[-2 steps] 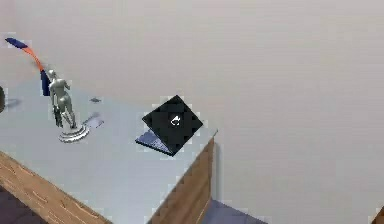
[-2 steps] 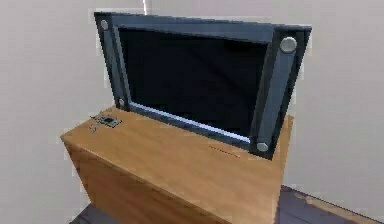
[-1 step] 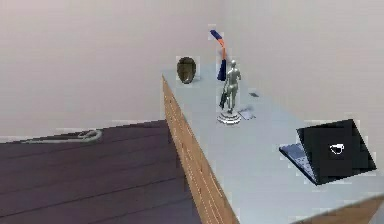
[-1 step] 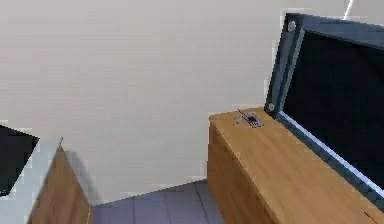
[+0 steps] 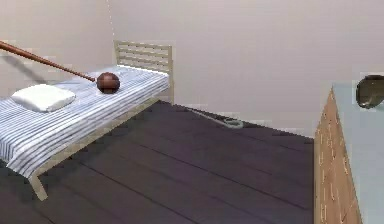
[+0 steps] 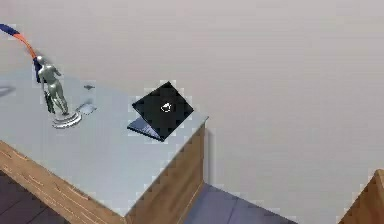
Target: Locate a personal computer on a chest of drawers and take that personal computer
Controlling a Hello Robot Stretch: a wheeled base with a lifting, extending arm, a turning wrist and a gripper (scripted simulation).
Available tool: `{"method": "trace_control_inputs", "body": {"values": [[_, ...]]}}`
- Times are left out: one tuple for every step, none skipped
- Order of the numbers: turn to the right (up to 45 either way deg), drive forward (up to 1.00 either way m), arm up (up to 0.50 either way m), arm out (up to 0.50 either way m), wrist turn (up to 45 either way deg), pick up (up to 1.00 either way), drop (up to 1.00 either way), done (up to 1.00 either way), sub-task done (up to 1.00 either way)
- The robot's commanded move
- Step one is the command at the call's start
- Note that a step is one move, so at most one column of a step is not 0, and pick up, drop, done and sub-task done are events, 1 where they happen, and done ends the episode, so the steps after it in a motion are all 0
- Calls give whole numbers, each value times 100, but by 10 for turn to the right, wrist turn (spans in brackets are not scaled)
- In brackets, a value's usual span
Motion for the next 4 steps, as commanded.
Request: {"method": "trace_control_inputs", "body": {"values": [[450, 0, 0, 0, 0, 0, 0, 0, 0], [450, 0, 0, 0, 0, 0, 0, 0, 0], [0, 25, 0, 0, 0, 0, 0, 0, 0], [-450, 0, 0, 0, 0, 0, 0, 0, 0]]}}
